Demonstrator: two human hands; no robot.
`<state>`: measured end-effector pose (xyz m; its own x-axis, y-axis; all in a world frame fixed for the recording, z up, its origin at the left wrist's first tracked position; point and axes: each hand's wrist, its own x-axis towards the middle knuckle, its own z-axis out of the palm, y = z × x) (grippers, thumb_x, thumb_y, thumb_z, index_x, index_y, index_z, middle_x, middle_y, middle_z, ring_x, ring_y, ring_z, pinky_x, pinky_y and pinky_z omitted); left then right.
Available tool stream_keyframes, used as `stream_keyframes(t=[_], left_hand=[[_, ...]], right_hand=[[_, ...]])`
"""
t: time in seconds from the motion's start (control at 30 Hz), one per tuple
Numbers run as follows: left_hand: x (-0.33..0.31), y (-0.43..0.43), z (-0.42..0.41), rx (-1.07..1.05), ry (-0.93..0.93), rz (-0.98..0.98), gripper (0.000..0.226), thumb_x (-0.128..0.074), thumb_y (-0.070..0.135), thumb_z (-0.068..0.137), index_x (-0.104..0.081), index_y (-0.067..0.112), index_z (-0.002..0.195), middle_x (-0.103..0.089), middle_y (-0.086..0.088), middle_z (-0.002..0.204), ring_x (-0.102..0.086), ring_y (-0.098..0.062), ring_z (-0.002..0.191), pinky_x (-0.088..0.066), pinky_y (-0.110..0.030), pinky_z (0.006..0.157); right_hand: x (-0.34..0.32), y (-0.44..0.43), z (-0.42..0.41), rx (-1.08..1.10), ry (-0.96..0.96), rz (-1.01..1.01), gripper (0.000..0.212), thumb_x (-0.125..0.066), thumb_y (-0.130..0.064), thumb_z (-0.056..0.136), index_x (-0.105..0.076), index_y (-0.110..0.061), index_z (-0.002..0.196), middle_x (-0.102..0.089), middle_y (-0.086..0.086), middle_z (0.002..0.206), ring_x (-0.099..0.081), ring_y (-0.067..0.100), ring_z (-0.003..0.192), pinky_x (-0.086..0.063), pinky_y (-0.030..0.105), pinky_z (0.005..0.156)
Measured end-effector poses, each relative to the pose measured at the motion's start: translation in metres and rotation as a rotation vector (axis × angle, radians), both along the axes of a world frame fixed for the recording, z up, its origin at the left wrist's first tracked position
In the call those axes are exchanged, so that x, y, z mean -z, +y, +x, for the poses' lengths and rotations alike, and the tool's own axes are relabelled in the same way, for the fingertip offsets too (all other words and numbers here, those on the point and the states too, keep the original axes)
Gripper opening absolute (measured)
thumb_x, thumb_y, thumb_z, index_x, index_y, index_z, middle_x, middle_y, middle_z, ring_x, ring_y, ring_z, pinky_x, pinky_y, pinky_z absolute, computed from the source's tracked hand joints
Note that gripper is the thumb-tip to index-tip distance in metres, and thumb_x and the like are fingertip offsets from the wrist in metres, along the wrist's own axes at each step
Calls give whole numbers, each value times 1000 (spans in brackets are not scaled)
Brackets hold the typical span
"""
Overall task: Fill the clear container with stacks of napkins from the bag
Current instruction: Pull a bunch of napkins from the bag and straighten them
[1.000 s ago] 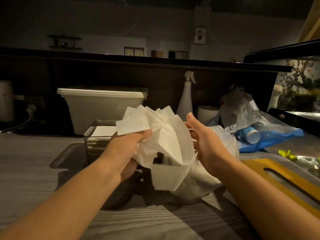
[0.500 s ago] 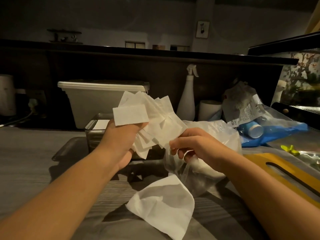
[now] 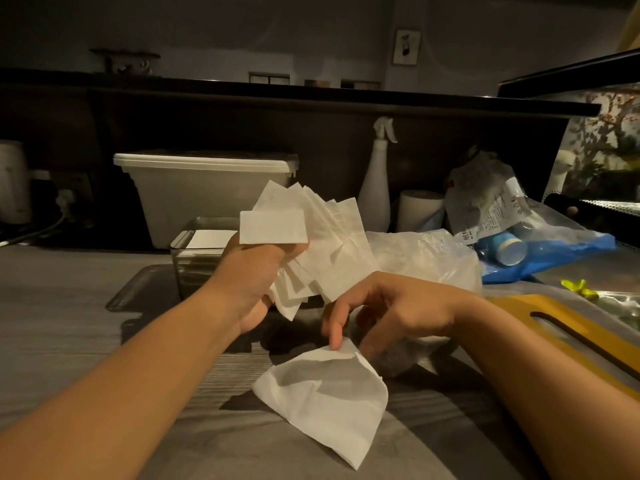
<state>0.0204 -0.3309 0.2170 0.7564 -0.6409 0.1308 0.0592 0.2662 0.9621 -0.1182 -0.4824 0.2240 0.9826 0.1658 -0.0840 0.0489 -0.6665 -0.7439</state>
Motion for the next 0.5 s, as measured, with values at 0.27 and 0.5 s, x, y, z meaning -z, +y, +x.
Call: stream_keyframes(t=[0.27, 0.5], left_hand=[[2, -1, -3, 1, -21, 26, 34, -72, 13, 87, -63, 28, 116, -70, -4, 111, -64, -26, 106, -55, -45, 88], [-4, 4, -6, 7, -44, 59, 22, -71, 17, 88, -67, 29, 106, -71, -2, 103, -65, -23, 98, -53, -37, 76]], right_hand=[[4, -1, 3, 35, -76, 41, 18, -74, -1, 83, -75, -19, 87, -73, 7, 108, -67, 22, 106, -53, 33, 96], [-5, -4, 0, 185, -317, 410, 4, -71, -11, 83, -71, -9, 86, -71, 9, 95, -68, 22, 91, -55, 28, 80]])
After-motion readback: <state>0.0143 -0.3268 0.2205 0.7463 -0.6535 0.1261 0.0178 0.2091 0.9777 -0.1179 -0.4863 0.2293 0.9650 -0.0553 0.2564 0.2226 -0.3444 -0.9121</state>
